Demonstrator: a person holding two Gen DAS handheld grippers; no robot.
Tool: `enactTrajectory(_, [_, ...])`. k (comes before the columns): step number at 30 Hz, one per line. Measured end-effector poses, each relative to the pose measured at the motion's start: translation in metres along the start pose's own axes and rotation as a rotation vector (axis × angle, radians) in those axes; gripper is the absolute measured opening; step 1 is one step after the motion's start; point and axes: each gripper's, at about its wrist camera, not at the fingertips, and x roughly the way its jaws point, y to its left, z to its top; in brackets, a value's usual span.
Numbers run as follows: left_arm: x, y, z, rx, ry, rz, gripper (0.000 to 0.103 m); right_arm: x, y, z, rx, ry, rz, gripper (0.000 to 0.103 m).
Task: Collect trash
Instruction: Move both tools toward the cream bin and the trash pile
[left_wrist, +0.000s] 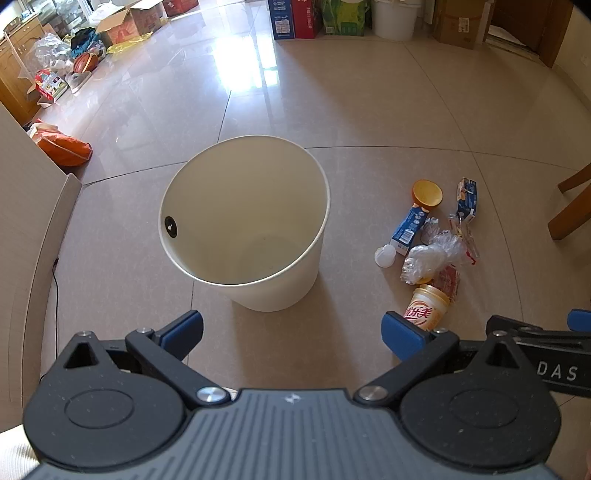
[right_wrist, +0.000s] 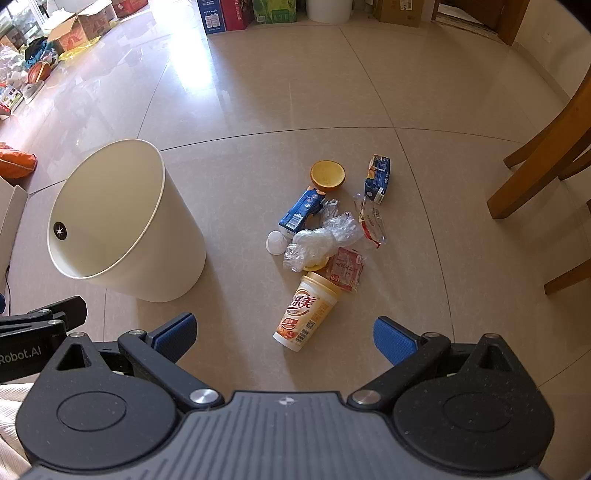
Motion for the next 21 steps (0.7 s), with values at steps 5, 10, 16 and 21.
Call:
enactTrajectory(5, [0.0002,-0.0005,0.0004,0.010,-0.002,-0.003,0.102,0.0000,-0.0002,-0.0002,0.009,-0.004,-0.001,0.103])
enactTrajectory(10, [0.0023,-0.0011,0.0008,0.020,0.001,-0.007,0.102,0.0011,-0.0006,-0.0005,0.067,-0.009,-0.017,0.103])
enactTrajectory(16, [0.0042,-0.0018,0.0005,0.030,0.003,-0.008,0.102,0.0031,0.0003,-0.0001,0.070,-0.005,-0.017,0.103])
enactTrajectory(21, [0.0045,-0.0020,0.0003,0.039,0.001,-0.011,0.102,0.0048,0.0008,0.0004,0.075,-0.006,-0.019,0.103])
